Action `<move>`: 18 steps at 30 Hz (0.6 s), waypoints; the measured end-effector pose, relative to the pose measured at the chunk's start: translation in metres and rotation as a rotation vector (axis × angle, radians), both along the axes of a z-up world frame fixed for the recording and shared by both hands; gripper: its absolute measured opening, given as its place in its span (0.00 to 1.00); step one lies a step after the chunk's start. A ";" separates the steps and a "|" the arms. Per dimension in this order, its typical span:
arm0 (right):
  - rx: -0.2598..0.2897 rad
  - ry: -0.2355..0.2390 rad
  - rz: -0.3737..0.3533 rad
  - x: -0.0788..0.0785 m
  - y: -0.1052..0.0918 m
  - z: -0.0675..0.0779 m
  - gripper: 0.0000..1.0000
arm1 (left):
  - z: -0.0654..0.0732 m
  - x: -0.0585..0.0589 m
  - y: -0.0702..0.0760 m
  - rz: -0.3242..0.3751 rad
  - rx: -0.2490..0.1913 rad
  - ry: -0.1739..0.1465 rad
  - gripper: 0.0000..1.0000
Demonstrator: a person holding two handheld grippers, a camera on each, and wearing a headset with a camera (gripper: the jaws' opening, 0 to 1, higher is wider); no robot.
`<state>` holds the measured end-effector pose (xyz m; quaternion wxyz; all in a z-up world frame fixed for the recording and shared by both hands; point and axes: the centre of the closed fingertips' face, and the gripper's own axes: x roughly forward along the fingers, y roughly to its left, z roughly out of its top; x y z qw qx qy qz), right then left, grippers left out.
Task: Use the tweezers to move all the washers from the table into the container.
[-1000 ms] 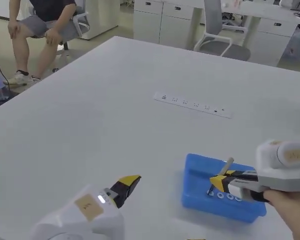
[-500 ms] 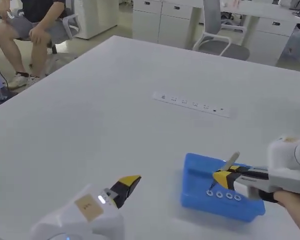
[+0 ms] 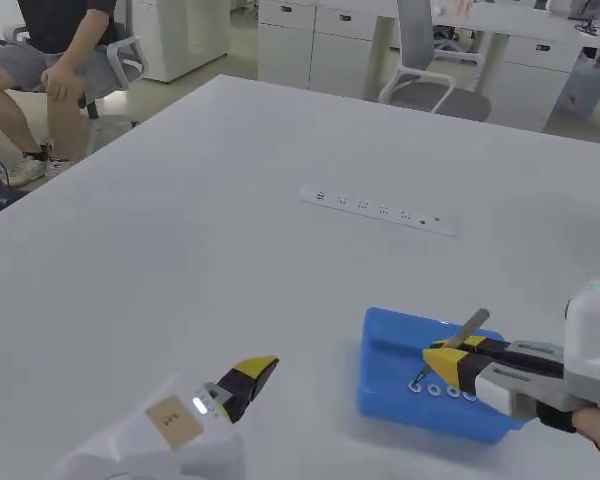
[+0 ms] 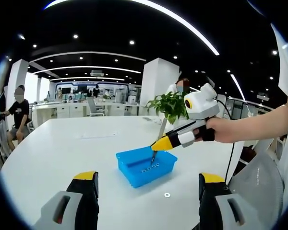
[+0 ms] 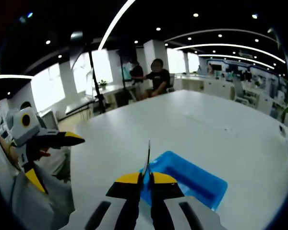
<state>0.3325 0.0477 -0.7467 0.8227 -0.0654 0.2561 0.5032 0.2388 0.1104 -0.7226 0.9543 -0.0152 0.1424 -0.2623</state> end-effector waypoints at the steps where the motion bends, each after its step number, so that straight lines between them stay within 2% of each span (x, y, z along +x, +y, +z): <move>1: 0.000 0.008 -0.001 -0.004 -0.002 -0.002 0.04 | 0.000 0.000 0.000 -0.002 0.001 -0.001 0.88; 7: -0.001 0.082 -0.009 -0.022 -0.008 -0.023 0.04 | -0.001 -0.001 -0.002 -0.012 0.006 0.003 0.88; 12: -0.026 0.142 0.003 -0.037 -0.010 -0.047 0.04 | -0.002 -0.001 -0.002 -0.015 0.010 0.004 0.88; 16: -0.066 0.167 0.015 -0.046 -0.012 -0.064 0.04 | -0.002 -0.001 -0.002 -0.015 0.007 0.002 0.88; 18: -0.067 0.181 0.014 -0.049 -0.012 -0.068 0.04 | -0.002 -0.001 -0.002 -0.013 0.005 0.002 0.88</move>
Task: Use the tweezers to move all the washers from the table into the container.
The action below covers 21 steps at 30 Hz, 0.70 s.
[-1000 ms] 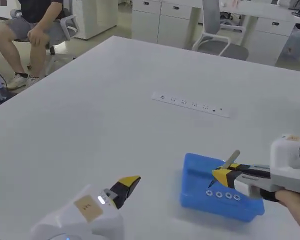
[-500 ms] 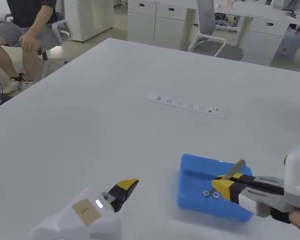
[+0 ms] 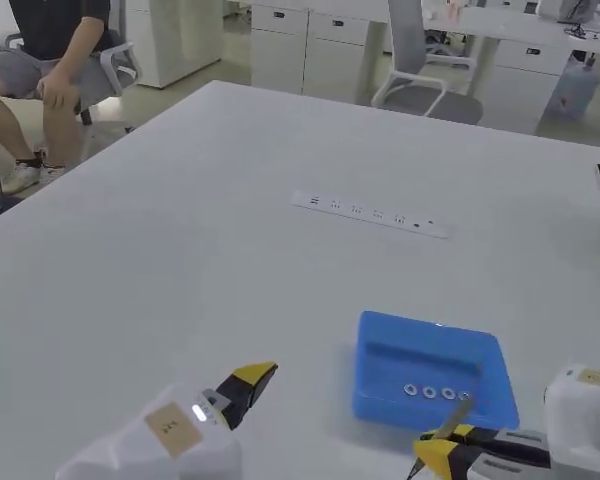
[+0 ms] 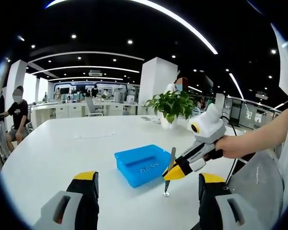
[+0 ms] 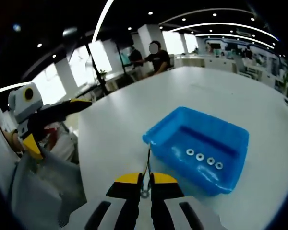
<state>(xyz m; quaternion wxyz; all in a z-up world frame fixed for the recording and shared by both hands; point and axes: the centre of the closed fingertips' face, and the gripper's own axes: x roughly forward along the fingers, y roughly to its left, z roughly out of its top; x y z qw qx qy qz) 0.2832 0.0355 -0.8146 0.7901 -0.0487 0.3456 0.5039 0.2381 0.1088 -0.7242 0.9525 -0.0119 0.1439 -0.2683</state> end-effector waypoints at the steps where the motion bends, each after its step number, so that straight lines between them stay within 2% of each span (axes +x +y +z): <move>1: 0.001 0.006 -0.002 -0.001 0.000 -0.001 0.04 | 0.000 0.000 0.000 0.001 -0.001 -0.001 0.88; 10: 0.001 0.020 0.007 -0.008 0.001 -0.003 0.04 | 0.000 0.000 0.001 0.003 -0.001 -0.001 0.88; 21: -0.040 -0.059 0.089 -0.016 0.005 -0.003 0.04 | 0.001 0.000 0.002 0.005 -0.007 -0.004 0.88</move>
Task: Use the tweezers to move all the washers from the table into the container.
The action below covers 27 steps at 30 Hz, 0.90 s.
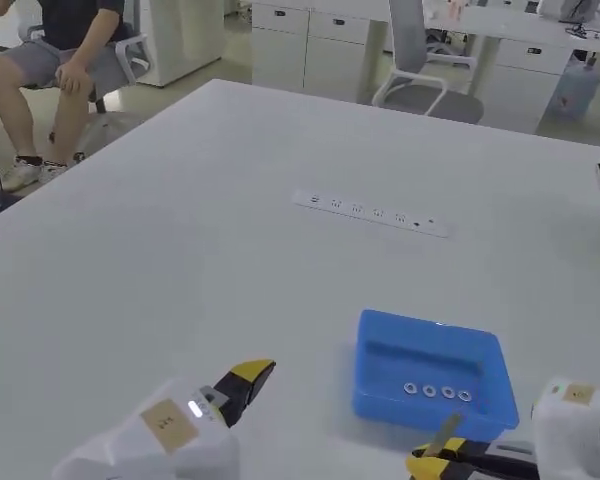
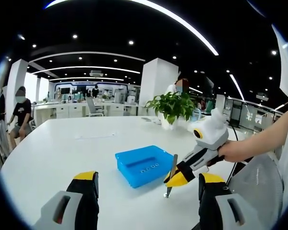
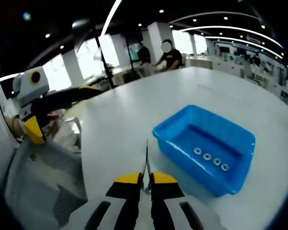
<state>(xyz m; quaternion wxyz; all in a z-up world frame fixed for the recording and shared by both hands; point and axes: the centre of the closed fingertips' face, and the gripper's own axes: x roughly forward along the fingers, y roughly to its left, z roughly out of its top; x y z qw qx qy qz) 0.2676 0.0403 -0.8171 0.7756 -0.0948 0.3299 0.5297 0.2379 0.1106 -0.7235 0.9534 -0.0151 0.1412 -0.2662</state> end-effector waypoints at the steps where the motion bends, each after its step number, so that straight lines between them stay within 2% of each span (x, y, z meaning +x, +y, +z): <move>1: -0.004 -0.008 0.007 -0.001 0.000 0.000 0.04 | 0.000 0.000 0.000 0.000 -0.001 -0.001 0.88; 8: -0.057 -0.119 0.128 -0.015 0.007 -0.001 0.05 | 0.000 0.000 -0.001 -0.003 0.002 0.001 0.88; 12: -0.058 -0.145 0.137 -0.017 0.011 -0.001 0.05 | 0.000 0.000 -0.002 -0.004 0.000 0.001 0.88; 16: -0.053 -0.145 0.112 -0.014 0.010 -0.001 0.05 | -0.001 0.001 -0.001 -0.003 0.002 0.002 0.88; 19: -0.069 -0.169 0.103 -0.011 0.006 -0.001 0.04 | 0.000 0.001 -0.001 -0.001 0.000 0.000 0.88; 21: -0.063 -0.150 0.084 -0.010 0.003 -0.001 0.03 | 0.001 0.001 -0.001 0.001 0.000 -0.003 0.88; 23: -0.022 -0.110 0.025 -0.007 0.002 0.000 0.03 | 0.001 0.001 -0.002 -0.002 -0.003 -0.001 0.88; 27: 0.092 0.019 -0.112 -0.001 -0.001 0.002 0.03 | 0.001 0.001 -0.002 -0.002 0.001 -0.002 0.88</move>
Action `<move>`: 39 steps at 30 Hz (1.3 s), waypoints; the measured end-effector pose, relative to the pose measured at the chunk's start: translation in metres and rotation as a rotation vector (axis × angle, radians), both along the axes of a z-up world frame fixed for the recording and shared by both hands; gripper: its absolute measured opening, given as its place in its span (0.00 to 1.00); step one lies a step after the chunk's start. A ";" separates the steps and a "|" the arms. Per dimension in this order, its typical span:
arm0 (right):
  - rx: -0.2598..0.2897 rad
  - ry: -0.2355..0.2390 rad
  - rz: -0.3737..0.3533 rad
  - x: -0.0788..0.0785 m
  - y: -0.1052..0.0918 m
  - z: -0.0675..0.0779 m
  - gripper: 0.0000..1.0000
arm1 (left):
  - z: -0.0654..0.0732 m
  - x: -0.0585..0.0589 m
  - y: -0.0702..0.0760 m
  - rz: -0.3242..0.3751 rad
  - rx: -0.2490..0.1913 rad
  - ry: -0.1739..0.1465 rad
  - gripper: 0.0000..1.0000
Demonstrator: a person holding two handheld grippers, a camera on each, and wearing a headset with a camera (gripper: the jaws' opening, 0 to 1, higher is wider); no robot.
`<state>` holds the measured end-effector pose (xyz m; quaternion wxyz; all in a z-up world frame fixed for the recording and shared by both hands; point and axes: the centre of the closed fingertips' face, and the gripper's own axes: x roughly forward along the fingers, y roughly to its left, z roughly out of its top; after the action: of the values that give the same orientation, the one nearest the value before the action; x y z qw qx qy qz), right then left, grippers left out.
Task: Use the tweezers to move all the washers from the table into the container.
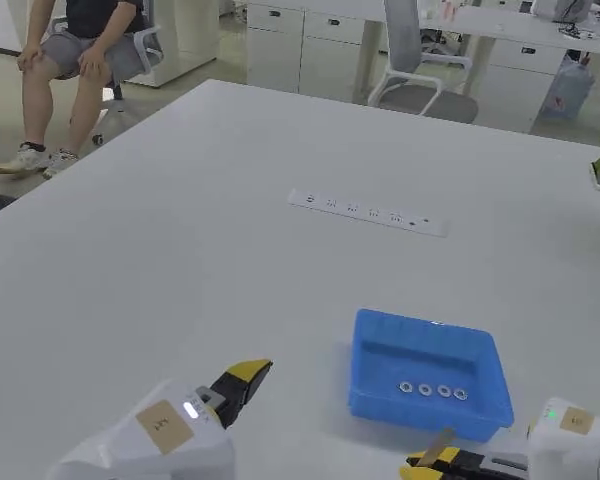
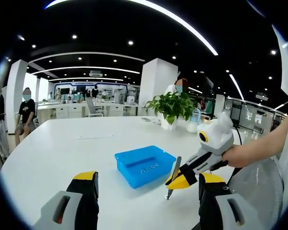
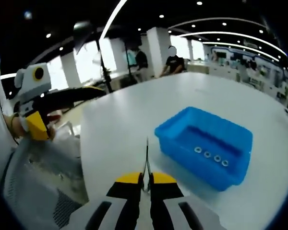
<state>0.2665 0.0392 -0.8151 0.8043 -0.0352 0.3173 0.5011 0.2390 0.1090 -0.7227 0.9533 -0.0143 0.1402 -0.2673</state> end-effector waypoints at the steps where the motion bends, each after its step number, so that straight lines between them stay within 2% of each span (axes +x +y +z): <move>1: 0.012 0.005 -0.013 0.002 -0.001 0.001 0.03 | 0.000 0.000 0.000 0.002 0.000 0.000 0.88; 4: 0.028 0.016 -0.034 0.005 -0.005 0.005 0.03 | 0.000 0.000 0.001 0.004 -0.005 0.000 0.88; 10: 0.016 -0.027 -0.033 0.013 -0.009 0.014 0.03 | 0.000 0.000 0.000 -0.002 -0.002 0.000 0.88; 21: 0.064 -0.082 -0.025 0.033 -0.003 0.049 0.03 | 0.000 0.000 0.001 0.003 -0.004 0.000 0.88; 24: 0.099 -0.068 -0.034 0.040 0.000 0.058 0.03 | 0.001 0.001 0.001 0.004 -0.006 -0.001 0.88; 26: 0.102 -0.070 -0.035 0.044 0.003 0.062 0.03 | 0.000 0.001 0.002 0.004 -0.005 -0.001 0.88; 32: 0.109 -0.079 -0.037 0.057 0.009 0.071 0.03 | 0.001 0.001 0.003 0.010 -0.008 -0.001 0.88; 39: 0.105 -0.072 -0.047 0.071 0.019 0.072 0.03 | 0.001 0.001 0.003 0.011 -0.009 -0.002 0.88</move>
<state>0.3378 0.0579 -0.7435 0.8275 -0.0034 0.2622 0.4964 0.2396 0.1121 -0.7219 0.9548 -0.0190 0.1380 -0.2625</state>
